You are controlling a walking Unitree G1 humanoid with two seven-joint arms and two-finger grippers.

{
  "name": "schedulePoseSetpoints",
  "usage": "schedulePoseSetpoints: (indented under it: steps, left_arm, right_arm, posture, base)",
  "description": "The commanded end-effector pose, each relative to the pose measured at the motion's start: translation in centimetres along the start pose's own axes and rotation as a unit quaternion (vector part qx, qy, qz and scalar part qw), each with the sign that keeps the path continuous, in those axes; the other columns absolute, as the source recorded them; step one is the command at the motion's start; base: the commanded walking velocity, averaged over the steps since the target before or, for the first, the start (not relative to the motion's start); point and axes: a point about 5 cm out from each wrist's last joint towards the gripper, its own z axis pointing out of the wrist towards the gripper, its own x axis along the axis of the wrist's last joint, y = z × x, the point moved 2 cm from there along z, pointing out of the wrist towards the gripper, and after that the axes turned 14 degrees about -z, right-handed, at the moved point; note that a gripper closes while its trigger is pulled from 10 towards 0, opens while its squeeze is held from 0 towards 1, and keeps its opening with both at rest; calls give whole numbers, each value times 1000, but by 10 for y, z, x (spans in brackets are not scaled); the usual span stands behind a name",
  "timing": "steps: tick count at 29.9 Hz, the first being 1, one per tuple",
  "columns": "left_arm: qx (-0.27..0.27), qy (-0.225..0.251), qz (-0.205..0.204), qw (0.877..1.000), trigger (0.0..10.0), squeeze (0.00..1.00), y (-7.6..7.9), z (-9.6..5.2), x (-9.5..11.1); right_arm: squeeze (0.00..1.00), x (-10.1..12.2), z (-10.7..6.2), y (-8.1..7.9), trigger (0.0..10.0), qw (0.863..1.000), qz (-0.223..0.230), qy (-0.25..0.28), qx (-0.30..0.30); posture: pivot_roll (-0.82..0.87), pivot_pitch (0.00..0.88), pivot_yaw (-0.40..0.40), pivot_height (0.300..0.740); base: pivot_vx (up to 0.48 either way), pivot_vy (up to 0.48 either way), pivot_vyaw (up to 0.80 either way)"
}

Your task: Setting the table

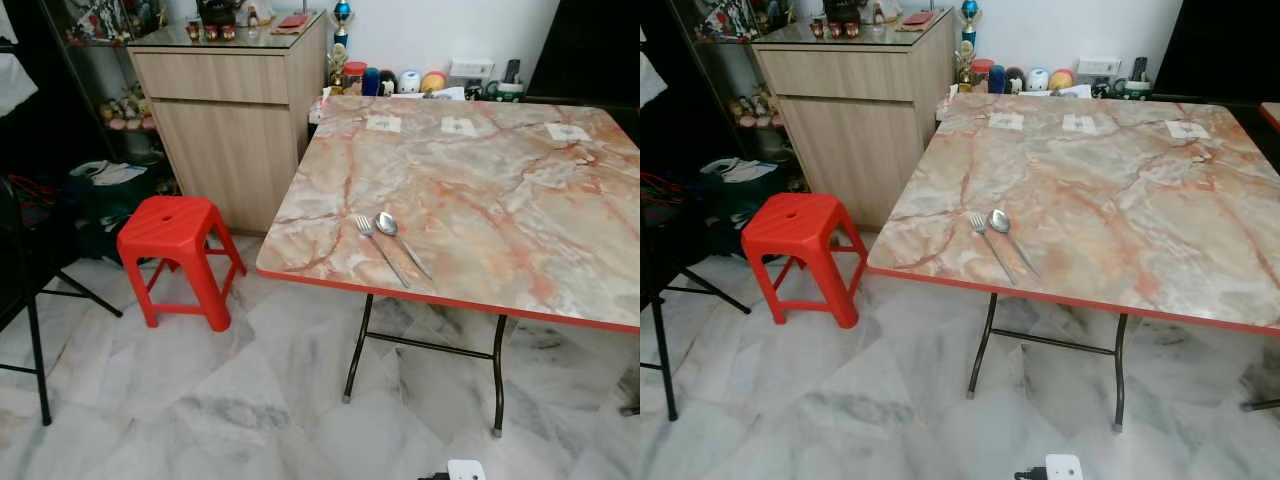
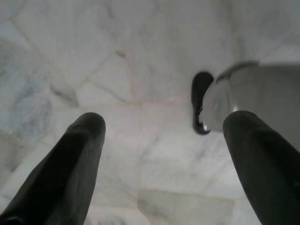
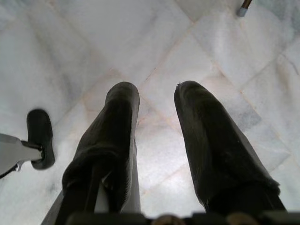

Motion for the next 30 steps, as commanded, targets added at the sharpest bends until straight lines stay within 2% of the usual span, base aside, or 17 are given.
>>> schedulePoseSetpoints:
  steps: [1,8,16,18,24,25,27,28,30]
  left_arm:
    - [5,-18,2,1000,10000,0,-5,-1,-7]
    - [3,-17,5,1000,10000,0,-5,-1,-6]
    - [-13,-7,2,1000,10000,0,6,1,-1]
    - [-17,-5,6,1000,10000,0,9,1,1]
    - [-31,12,6,999,10000,0,28,3,7]
    - [-37,19,7,999,10000,0,36,4,10]
    - [-39,23,7,999,10000,0,41,4,12]
    - [-45,30,7,999,10000,0,52,5,16]
    - [-48,34,7,998,10000,0,59,6,19]
  right_arm:
    - [0,3,0,-5,10000,1000,9,9,7]
    - [0,4,0,-6,10000,1000,12,10,8]
    - [0,5,0,-6,10000,1000,3,15,8]
    - [0,5,0,-6,10000,1000,1,16,10]
    - [0,5,0,-7,10000,1000,3,15,11]
    - [0,4,0,-7,10000,1000,3,15,11]
    - [0,4,0,-7,10000,1000,3,15,11]
    - [0,4,0,-7,10000,1000,2,14,12]
    - [0,3,0,-7,10000,1000,2,13,12]
  posture:
    - [47,67,-7,740]
    - [49,73,-6,740]
    - [50,76,-6,740]
    - [51,79,-7,740]
    - [53,81,-9,740]
    - [53,81,-9,740]
    - [54,81,-9,740]
    - [54,81,-9,740]
    - [54,81,-9,740]
  base:
    - [0,0,0]
    - [0,0,0]
    - [0,0,0]
    - [0,0,672]
    - [0,0,800]
    - [247,0,800]
    - [247,0,800]
    - [262,0,800]
    - [262,0,800]
